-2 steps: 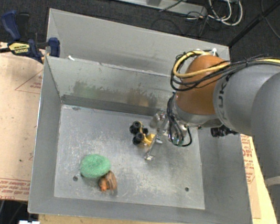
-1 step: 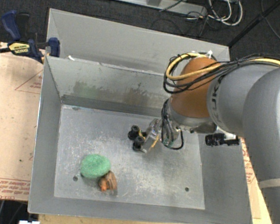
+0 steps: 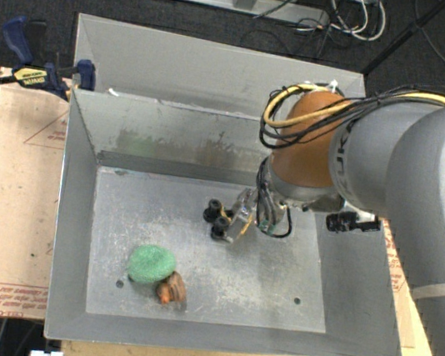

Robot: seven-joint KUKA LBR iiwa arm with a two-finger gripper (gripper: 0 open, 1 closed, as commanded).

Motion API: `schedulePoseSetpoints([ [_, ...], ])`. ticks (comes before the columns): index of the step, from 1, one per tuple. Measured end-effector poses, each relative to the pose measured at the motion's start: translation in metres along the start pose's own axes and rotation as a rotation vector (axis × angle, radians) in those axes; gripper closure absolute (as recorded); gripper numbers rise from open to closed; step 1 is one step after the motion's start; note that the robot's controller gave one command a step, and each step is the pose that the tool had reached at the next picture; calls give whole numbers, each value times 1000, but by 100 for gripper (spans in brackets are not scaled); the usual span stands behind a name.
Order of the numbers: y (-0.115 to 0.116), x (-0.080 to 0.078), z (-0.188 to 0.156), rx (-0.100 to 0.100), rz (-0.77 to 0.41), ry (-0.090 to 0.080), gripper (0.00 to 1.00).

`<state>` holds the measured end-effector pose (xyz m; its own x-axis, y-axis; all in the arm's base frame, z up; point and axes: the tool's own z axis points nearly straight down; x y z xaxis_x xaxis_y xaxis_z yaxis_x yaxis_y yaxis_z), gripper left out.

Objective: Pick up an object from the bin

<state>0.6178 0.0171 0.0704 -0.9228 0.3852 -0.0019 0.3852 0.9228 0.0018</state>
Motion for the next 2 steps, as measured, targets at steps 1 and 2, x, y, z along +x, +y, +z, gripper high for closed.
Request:
schedulePoseSetpoints([
  [1,-1,1,-3,2,0,4,100],
  [2,-1,3,-22,4,-1,10,100],
])
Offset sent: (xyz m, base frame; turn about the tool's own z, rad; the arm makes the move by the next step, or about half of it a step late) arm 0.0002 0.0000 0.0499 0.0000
